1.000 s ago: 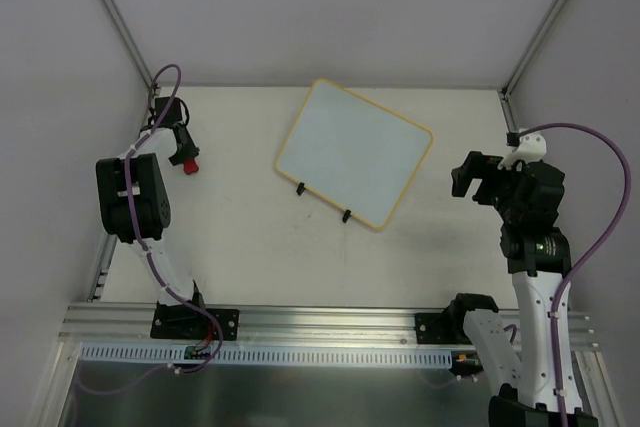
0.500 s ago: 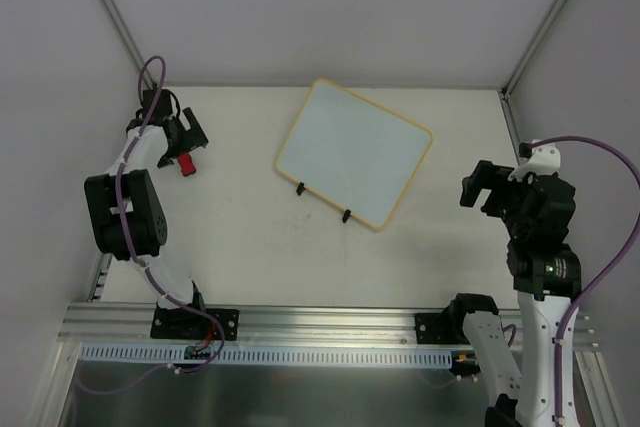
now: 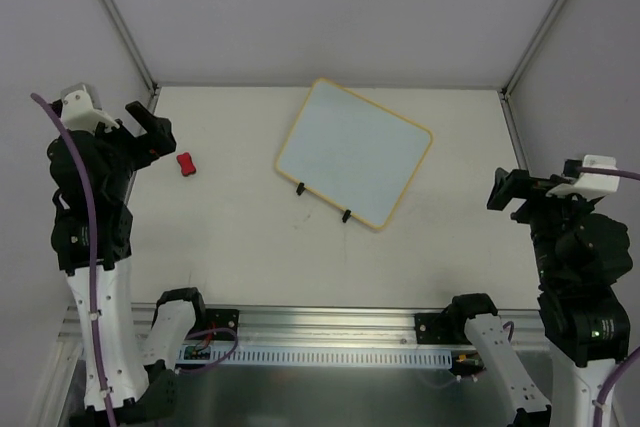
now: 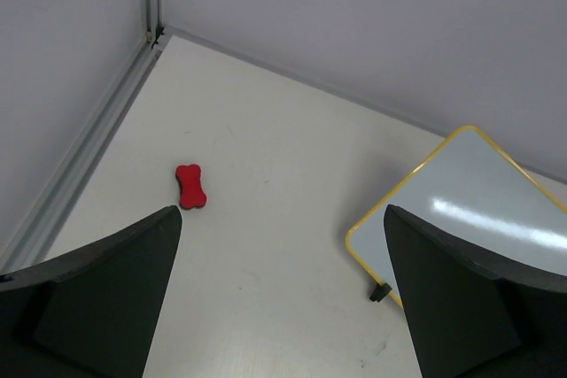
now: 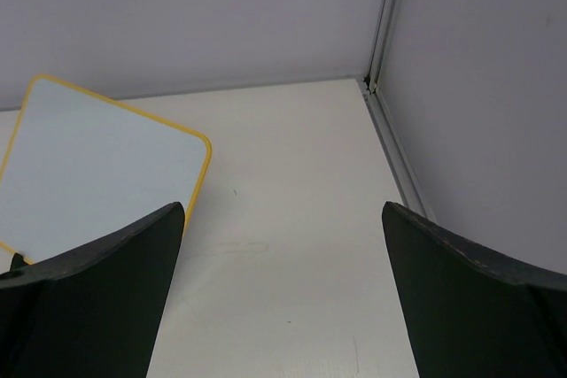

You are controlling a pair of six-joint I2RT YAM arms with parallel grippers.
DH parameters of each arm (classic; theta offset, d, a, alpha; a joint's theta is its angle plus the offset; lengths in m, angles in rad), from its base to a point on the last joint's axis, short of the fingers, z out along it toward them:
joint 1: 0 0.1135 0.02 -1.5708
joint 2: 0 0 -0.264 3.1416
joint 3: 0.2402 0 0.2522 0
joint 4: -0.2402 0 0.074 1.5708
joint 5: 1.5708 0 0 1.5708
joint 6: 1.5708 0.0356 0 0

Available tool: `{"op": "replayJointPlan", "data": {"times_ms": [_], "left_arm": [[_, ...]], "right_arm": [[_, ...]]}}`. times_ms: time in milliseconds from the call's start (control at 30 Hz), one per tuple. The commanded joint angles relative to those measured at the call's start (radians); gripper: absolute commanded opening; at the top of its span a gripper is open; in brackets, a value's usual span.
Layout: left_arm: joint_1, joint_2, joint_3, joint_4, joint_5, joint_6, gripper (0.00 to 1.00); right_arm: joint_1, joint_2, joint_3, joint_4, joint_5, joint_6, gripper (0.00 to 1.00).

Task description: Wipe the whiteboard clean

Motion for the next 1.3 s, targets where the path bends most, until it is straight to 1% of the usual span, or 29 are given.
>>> {"op": "replayJointPlan", "data": {"times_ms": [0,67,133,233,333,467,600,867,1267], "left_arm": [[0.01,-0.02,0.083,-0.149,0.037,0.016,0.99],[0.005,-0.052,0.164,-0.177,0.045,0.019,0.99],[-0.021,-0.071,0.221,-0.189,0.007,0.03,0.99],[-0.039,-0.08,0.291,-0.203,-0.01,0.027,0.99],[-0.041,-0.097,0.33,-0.203,0.005,-0.002,0.99],[-0.051,-0.105,0.344,-0.204,-0.015,-0.002,0.99],[-0.077,-0.102,0.345,-0.204,-0.052,0.037,0.99],[-0.108,-0.108,0.353,-0.204,-0.078,0.056,0.99],[-0.122,-0.111,0.381,-0.204,-0.115,0.065,0.99]], "right_arm": [[0.043,-0.011,0.071,0.003,0.095,-0.074,0.99],[0.064,-0.019,0.106,-0.003,0.106,-0.09,0.99],[0.077,-0.026,0.123,-0.001,0.121,-0.107,0.99],[0.098,-0.029,0.163,-0.001,0.141,-0.138,0.99],[0.107,-0.034,0.189,-0.001,0.141,-0.153,0.99],[0.111,-0.04,0.192,-0.001,0.135,-0.152,0.99],[0.109,-0.043,0.203,-0.001,0.124,-0.158,0.99],[0.111,-0.035,0.212,0.002,0.121,-0.17,0.99],[0.111,-0.023,0.22,0.008,0.115,-0.178,0.99]]}}
